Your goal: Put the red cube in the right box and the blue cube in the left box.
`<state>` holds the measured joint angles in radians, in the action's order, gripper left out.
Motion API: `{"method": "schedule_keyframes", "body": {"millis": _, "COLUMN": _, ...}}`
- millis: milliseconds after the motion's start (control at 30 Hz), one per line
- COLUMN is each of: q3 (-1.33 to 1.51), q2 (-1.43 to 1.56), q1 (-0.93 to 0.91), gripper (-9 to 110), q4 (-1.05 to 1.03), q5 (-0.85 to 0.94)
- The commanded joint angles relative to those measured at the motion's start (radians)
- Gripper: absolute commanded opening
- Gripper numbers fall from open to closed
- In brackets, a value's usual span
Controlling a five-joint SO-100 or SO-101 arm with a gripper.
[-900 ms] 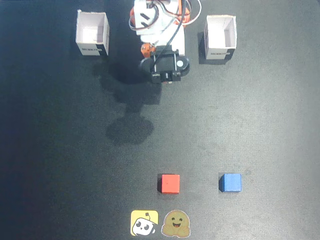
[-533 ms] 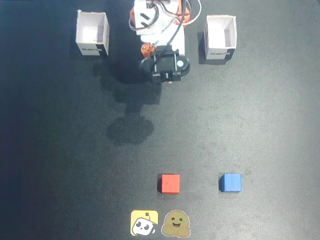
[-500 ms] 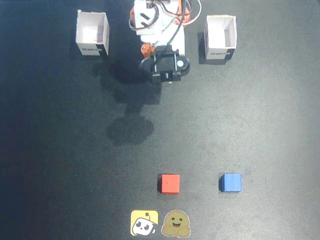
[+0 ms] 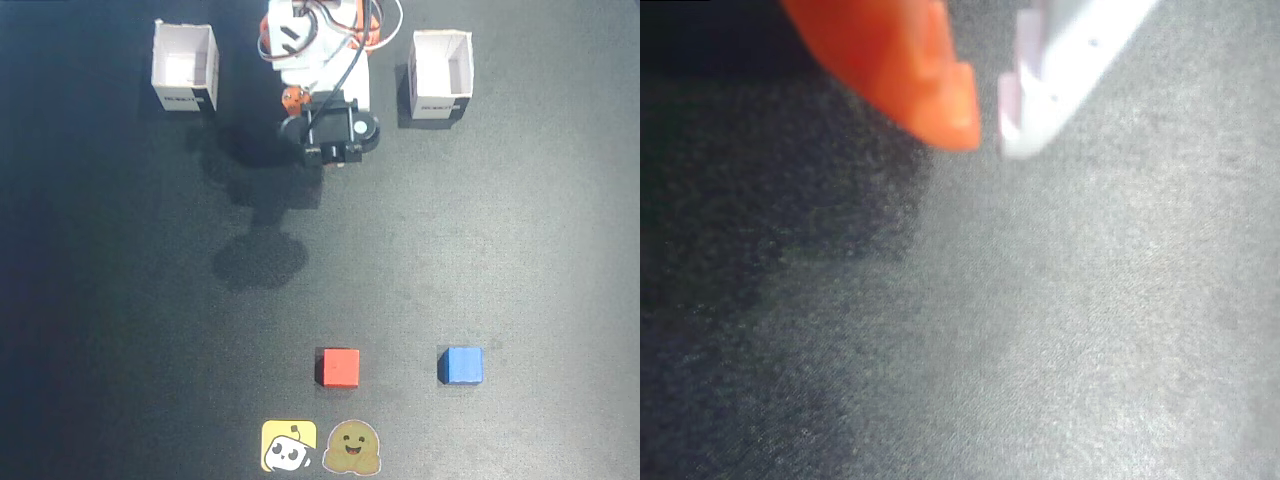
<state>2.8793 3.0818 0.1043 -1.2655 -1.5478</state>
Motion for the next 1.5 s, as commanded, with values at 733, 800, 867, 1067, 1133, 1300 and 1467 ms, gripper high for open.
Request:
{"method": "schedule_keyframes", "body": {"millis": 733, "q3": -0.006, "q2": 0.011, "q1": -0.003, "gripper": 0, "q4": 0.011, "q5": 0.012}}
{"method": "schedule_keyframes", "body": {"millis": 800, "q3": -0.006, "q2": 0.011, "q1": -0.002, "gripper": 0, "q4": 0.012, "q5": 0.015}}
{"method": "schedule_keyframes", "body": {"millis": 867, "q3": -0.006, "q2": 0.011, "q1": 0.000, "gripper": 0, "q4": 0.011, "q5": 0.015}}
{"method": "schedule_keyframes", "body": {"millis": 1067, "q3": -0.006, "q2": 0.011, "q1": 0.003, "gripper": 0, "q4": 0.006, "q5": 0.015}}
{"method": "schedule_keyframes", "body": {"millis": 1133, "q3": -0.006, "q2": 0.011, "q1": 0.006, "gripper": 0, "q4": 0.002, "q5": 0.012}}
{"method": "schedule_keyframes", "body": {"millis": 1300, "q3": -0.014, "q2": 0.011, "q1": 0.006, "gripper": 0, "q4": 0.026, "q5": 0.032}}
{"method": "schedule_keyframes", "body": {"millis": 1467, "q3": -0.089, "q2": -0.063, "q1": 0.002, "gripper": 0, "q4": 0.041, "q5": 0.046}}
